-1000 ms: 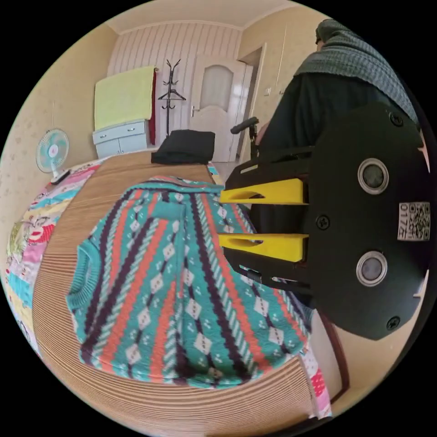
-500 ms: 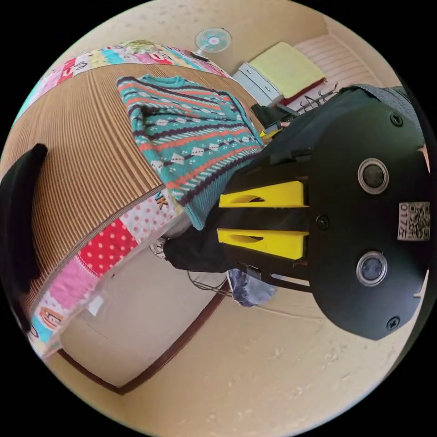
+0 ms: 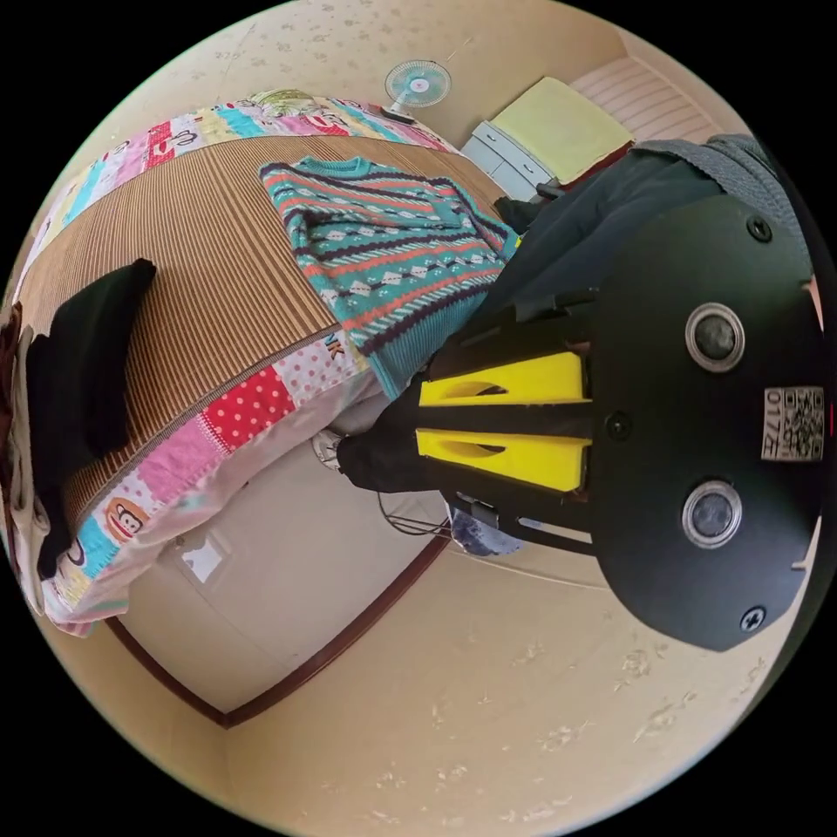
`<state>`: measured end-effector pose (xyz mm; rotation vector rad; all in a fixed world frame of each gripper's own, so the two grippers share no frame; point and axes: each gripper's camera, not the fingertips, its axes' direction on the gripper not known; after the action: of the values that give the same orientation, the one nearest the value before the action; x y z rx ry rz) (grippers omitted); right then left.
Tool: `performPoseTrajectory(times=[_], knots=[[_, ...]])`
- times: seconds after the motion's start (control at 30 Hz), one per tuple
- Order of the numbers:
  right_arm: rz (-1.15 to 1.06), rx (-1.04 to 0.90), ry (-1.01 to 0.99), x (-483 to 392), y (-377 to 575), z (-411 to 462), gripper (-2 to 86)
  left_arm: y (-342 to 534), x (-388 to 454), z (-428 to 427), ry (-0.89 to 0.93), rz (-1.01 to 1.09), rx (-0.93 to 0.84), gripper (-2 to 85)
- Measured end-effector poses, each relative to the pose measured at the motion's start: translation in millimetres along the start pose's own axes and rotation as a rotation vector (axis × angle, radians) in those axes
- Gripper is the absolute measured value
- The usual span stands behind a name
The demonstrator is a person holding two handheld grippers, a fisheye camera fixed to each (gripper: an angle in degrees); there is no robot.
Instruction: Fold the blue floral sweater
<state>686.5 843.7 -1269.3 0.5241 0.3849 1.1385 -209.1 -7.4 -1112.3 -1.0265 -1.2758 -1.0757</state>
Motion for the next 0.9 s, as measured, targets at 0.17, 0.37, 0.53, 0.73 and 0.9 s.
performPoseTrajectory(times=[0.17,0.37,0.53,0.73,0.9], knots=[[-0.225,0.222,-0.242,-46,20,-83,3.0,-1,-33,42,0.108,-0.100,-0.055,4.9],[-0.734,0.207,-0.421,-197,-24,-149,3.1,-19,-81,41,0.305,-0.311,-0.035,4.9],[-0.751,0.173,-0.280,-324,-87,-148,4.7,-46,-89,24,0.421,-0.297,0.041,4.9],[-0.679,0.157,-0.475,-330,-104,-122,6.3,-88,-76,7,0.260,-0.162,-0.047,5.9],[-0.409,0.120,-0.389,-231,-86,-57,4.4,-142,-40,-1,0.186,0.030,-0.151,8.1]])
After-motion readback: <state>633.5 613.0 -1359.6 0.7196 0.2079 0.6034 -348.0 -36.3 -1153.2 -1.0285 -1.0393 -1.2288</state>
